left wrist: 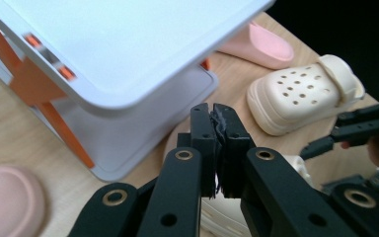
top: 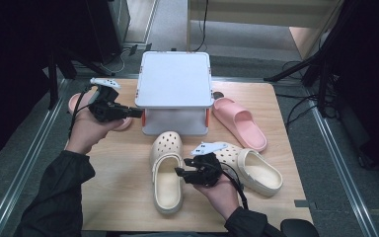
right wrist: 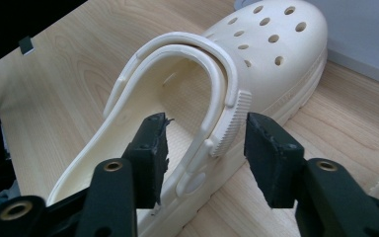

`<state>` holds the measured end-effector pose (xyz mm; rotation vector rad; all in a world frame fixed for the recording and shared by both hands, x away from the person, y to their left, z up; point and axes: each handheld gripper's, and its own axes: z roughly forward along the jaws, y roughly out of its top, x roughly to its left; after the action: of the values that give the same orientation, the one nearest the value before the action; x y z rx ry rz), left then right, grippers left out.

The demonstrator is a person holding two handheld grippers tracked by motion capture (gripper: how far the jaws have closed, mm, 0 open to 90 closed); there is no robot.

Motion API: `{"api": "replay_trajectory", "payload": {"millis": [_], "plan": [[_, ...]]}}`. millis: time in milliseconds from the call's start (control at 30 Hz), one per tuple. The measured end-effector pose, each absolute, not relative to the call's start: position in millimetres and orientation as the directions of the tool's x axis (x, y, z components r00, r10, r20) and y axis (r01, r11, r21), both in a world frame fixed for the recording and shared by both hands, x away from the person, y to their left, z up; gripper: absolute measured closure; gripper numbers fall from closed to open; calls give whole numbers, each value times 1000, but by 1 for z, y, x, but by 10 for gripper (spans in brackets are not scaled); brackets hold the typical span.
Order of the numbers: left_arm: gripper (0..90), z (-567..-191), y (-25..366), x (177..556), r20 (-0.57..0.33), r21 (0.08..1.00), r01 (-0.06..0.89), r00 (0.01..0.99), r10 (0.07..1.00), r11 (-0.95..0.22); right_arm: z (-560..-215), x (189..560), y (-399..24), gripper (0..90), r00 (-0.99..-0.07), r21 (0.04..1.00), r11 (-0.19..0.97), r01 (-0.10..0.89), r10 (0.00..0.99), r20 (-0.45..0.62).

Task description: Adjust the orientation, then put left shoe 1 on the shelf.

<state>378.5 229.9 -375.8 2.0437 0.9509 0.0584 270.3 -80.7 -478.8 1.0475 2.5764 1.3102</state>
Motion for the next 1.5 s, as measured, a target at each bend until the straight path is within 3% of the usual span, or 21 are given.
{"api": "replay_trajectory", "payload": {"millis": [67, 433, 833, 933, 1133, 1200, 1300, 1500], "plan": [[870, -372, 228, 386, -256, 719, 592, 712, 654, -363, -479, 269, -80, 511, -764, 740, 404, 538, 605, 225], [872, -378, 221, 422, -269, 707, 616, 689, 673, -348, -488, 270, -75, 457, -727, 716, 388, 580, 643, 241], [877, -381, 221, 427, -266, 715, 603, 702, 660, -354, -496, 281, -57, 455, -681, 689, 365, 626, 687, 254], [877, -380, 219, 425, -249, 717, 596, 703, 666, -361, -497, 284, -52, 519, -677, 696, 380, 609, 706, 207], [874, -380, 218, 425, -243, 718, 594, 702, 669, -363, -498, 291, -56, 595, -651, 678, 348, 647, 715, 255], [874, -381, 219, 425, -252, 719, 596, 703, 665, -357, -496, 293, -58, 690, -647, 683, 344, 645, 722, 247], [874, -381, 219, 425, -252, 719, 596, 702, 666, -357, -494, 295, -60, 755, -637, 684, 343, 644, 735, 232], [879, -382, 220, 426, -269, 718, 608, 692, 670, -339, -489, 303, -62, 778, -637, 684, 349, 641, 738, 220]]}}
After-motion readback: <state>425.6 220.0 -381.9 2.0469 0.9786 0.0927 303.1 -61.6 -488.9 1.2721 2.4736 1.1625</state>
